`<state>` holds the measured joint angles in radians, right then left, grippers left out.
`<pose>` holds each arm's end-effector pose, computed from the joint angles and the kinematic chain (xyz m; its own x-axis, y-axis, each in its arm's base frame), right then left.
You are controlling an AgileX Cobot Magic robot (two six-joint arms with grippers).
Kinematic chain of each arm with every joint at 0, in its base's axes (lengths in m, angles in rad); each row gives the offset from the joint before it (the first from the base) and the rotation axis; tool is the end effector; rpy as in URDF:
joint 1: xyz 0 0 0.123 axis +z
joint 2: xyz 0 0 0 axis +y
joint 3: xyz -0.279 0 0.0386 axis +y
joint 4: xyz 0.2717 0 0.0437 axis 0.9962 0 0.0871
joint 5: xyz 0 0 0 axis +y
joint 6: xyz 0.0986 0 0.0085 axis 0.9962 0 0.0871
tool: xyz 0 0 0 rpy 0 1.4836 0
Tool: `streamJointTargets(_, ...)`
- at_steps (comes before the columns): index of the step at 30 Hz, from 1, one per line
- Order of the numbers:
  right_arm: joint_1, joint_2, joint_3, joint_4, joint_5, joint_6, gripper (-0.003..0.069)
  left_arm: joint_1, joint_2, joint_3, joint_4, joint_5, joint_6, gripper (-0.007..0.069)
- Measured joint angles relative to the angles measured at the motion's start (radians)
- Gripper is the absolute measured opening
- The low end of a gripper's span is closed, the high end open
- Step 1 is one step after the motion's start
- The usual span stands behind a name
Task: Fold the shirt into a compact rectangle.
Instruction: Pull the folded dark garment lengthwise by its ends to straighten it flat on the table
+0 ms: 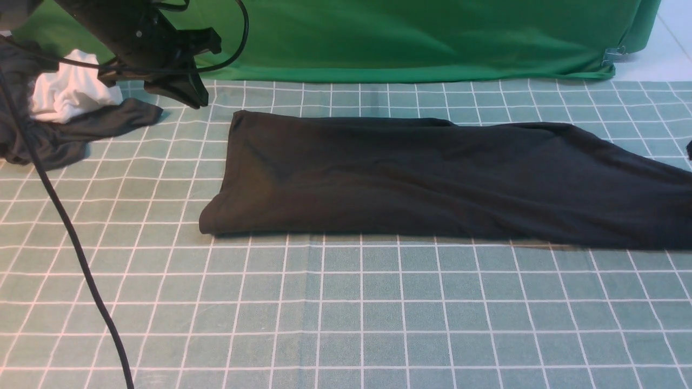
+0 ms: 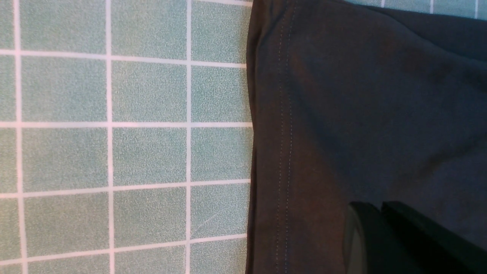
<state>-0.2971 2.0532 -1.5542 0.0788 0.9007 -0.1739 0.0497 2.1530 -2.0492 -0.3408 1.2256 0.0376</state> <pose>0.4305 -0.1254 0.1651 -0.9514 0.1613 -0.2623 0.1598 0.9868 0.0272 0.4933 -0.0066 0.2618 -0.9407 -0.1245 -0.3156 -0.0170 0.9464 -0.3226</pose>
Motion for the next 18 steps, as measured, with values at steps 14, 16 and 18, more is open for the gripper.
streamJointTargets(14, -0.056, 0.000, 0.000, -0.009, -0.005, 0.007, 0.0431, 0.000, 0.000, 0.000, 0.000, 0.000, 0.000, 0.0012)
streamJointTargets(16, -0.057, 0.000, 0.000, -0.010, 0.017, 0.019, 0.0570, 0.000, 0.000, 0.000, -0.003, 0.000, 0.000, 0.0012)
streamJointTargets(18, -0.058, 0.002, 0.000, -0.010, 0.041, 0.045, 0.0645, 0.000, 0.000, 0.000, -0.014, 0.000, 0.000, 0.0012)
